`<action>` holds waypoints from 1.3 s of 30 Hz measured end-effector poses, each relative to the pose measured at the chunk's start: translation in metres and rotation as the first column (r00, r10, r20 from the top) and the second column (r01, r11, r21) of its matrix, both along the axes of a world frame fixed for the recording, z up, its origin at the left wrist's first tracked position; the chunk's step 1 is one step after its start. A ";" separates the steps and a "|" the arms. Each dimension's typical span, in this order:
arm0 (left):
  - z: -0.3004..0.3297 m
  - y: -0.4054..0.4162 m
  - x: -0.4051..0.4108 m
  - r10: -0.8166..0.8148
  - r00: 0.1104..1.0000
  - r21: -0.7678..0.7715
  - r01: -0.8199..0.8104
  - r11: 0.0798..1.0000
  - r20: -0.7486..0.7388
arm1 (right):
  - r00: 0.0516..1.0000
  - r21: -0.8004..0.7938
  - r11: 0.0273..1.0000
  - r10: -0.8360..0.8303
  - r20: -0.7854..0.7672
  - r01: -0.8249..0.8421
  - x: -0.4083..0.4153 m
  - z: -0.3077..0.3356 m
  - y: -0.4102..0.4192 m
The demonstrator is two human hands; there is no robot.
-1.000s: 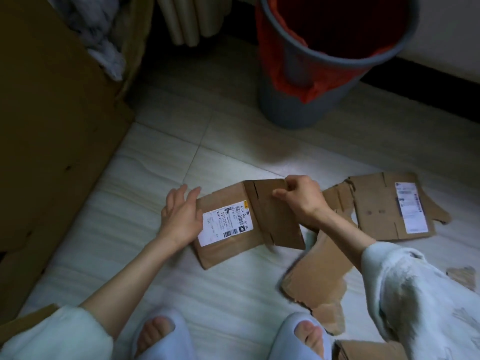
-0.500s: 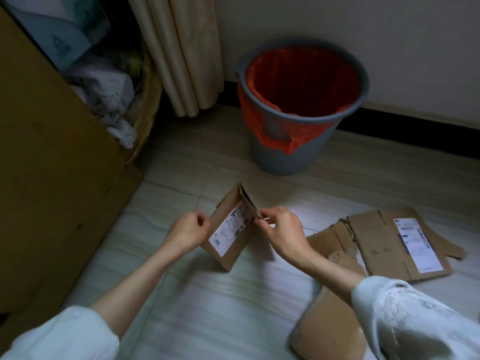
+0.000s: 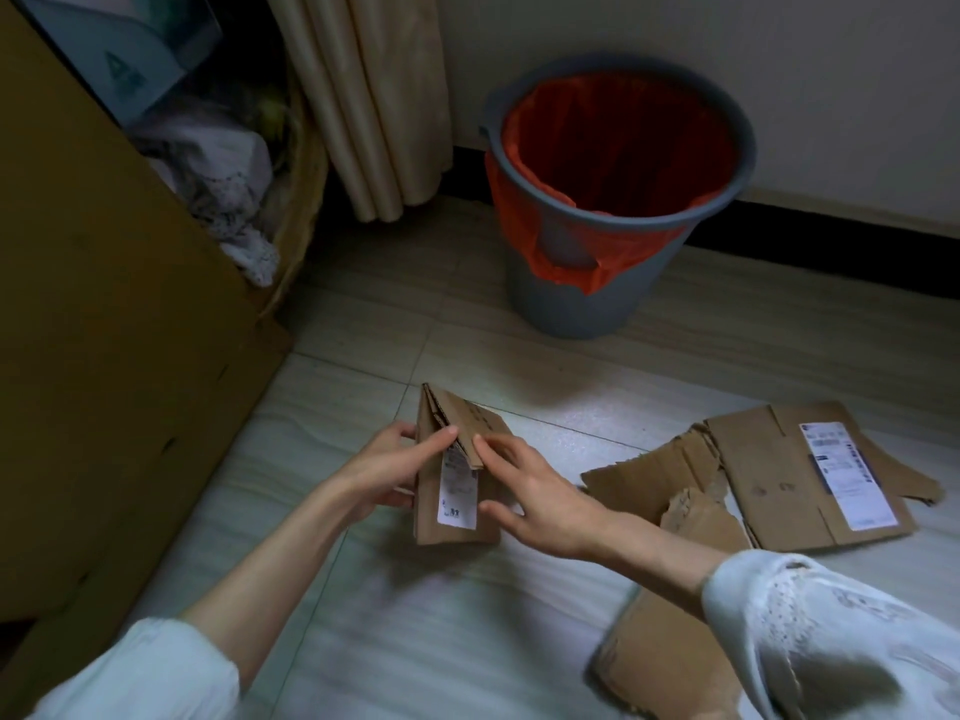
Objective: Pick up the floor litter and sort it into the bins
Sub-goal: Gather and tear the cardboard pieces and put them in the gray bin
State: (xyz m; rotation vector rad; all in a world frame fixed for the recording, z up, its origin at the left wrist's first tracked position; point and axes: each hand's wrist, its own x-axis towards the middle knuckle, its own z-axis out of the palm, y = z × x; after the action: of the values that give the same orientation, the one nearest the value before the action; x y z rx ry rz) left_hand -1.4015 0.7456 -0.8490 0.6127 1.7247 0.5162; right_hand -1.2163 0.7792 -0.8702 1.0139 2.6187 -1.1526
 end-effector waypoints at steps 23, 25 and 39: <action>0.085 0.049 -0.038 0.007 0.940 0.419 -0.159 0.894 0.340 | 0.478 -0.652 0.471 -0.859 -0.185 0.594 0.031 0.109 0.090; 0.096 0.061 -0.036 -0.025 0.931 0.449 -0.152 0.880 0.364 | 0.484 -0.696 0.456 -0.857 -0.176 0.555 0.041 0.127 0.102; 0.118 0.175 0.045 0.019 0.957 0.676 0.191 0.711 -0.290 | -0.117 -0.772 0.115 -0.964 -0.238 0.625 0.111 0.208 0.173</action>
State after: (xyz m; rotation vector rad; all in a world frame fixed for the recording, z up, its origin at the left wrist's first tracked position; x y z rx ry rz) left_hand -1.3564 0.9207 -0.7307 1.3651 1.7187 1.0837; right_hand -1.1055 0.9526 -0.6626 2.7886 1.2904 -2.7802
